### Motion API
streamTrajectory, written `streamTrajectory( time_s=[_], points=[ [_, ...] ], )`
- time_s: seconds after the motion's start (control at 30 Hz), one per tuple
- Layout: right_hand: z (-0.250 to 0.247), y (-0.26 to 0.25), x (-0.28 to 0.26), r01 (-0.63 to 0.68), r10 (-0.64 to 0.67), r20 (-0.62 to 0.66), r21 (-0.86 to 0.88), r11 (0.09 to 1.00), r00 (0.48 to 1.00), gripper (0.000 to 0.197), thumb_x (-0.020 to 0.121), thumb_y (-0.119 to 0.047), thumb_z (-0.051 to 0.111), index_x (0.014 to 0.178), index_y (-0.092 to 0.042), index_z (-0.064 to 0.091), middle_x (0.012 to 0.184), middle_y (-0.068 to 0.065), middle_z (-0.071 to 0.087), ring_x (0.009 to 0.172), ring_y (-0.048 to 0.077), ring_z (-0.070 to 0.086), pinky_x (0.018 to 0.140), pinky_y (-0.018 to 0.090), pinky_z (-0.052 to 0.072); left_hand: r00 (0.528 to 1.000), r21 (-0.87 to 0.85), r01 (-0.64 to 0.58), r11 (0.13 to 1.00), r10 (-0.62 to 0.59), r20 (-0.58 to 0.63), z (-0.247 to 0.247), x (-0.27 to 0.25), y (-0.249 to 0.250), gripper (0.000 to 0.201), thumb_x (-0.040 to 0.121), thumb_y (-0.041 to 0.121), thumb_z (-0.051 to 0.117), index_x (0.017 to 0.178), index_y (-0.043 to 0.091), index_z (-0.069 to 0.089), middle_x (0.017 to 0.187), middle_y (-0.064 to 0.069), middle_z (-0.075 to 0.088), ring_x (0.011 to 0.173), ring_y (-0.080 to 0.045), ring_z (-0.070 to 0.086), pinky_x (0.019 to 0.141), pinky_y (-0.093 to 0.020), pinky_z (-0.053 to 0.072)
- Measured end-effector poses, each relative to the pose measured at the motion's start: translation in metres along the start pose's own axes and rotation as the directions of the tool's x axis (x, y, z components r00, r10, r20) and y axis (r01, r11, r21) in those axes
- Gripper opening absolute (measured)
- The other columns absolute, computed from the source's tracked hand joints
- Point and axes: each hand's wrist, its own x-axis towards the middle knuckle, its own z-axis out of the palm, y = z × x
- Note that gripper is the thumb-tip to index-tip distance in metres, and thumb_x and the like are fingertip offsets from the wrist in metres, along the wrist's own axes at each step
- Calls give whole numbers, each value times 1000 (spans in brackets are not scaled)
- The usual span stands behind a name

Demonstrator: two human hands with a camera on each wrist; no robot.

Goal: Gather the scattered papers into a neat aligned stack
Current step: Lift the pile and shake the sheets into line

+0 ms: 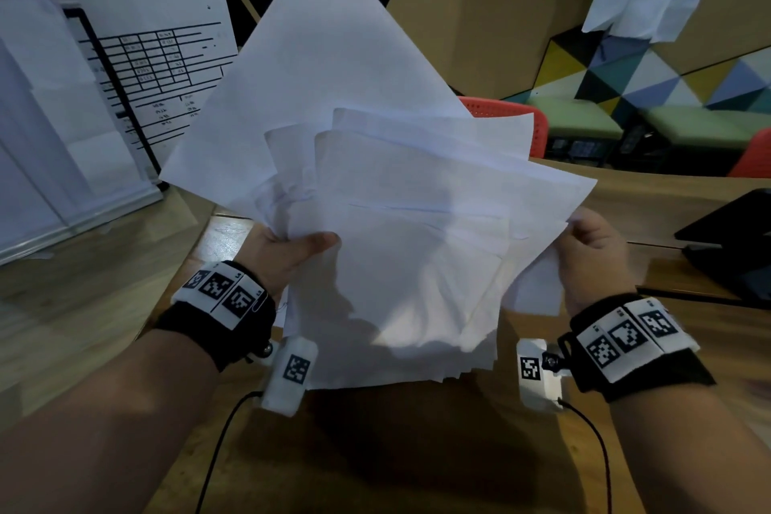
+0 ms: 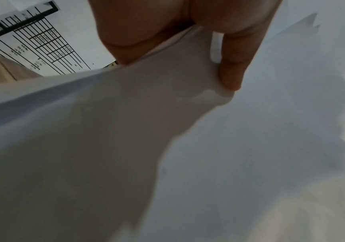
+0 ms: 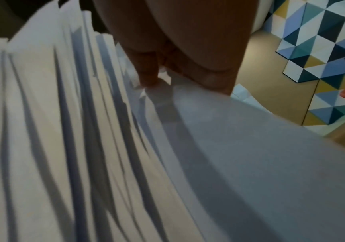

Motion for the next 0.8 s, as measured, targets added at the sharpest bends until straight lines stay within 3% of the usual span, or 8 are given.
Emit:
streamTrajectory(
  time_s=[0.07,0.2,0.33,0.5,0.6,0.67,0.73,0.8],
  points=[
    [0,-8,2,61,-54,-142,52,997,988,41,90,1,50,65,-27,67,66,-13,71,70,7,64,66,22,55,1000,14,-10,1000,10,-19,0,1,-2,16,68,2,76,65,12,64,48,10,68,48,-5,64,52,-20,57],
    [-13,-18,11,98,-99,-348,-20,995,932,27,89,-9,54,69,-24,65,62,-12,66,77,17,59,71,32,50,999,55,-18,998,19,-25,2,-1,2,20,67,7,79,61,13,61,39,13,62,46,-3,63,47,-14,53],
    [-25,-16,9,-179,168,-114,-95,979,979,20,84,-3,60,72,-18,66,57,-7,69,64,20,60,60,31,51,999,16,27,1000,-27,-30,-1,2,1,33,40,24,87,65,12,67,61,1,71,72,-27,68,77,-38,56],
    [-18,-15,1,-250,311,88,-408,878,946,27,78,7,65,76,-20,62,83,6,67,73,19,62,66,34,52,1000,87,-10,996,12,-21,-2,-2,4,15,67,8,80,71,12,66,72,-5,67,58,-12,66,63,-27,59],
    [-11,-11,2,-142,275,138,-597,790,952,25,79,-7,71,71,-28,59,76,-6,63,73,13,59,74,35,50,999,94,-23,995,26,-26,-1,-2,5,14,69,4,78,71,11,66,54,4,69,50,-6,66,54,-21,58],
    [-6,-8,3,-46,179,124,-686,726,976,12,82,-15,68,71,-17,64,72,1,62,73,20,56,71,34,46,999,99,-21,995,23,-22,-1,-4,6,14,70,4,77,71,11,66,51,8,68,47,-1,64,50,-17,56],
    [-7,-4,9,-5,66,66,-670,742,996,14,84,-15,63,78,-3,68,74,11,63,75,26,55,69,33,44,1000,115,-19,993,22,-21,0,-5,7,13,70,7,78,72,11,65,56,4,69,46,-1,64,49,-16,55],
    [-11,-3,14,-11,41,34,-627,779,999,11,83,-9,60,85,-11,70,79,4,66,81,23,58,74,34,48,1000,103,-8,995,11,-26,1,-7,9,14,70,6,77,72,10,64,49,6,67,45,-3,63,43,-13,51]
  ],
)
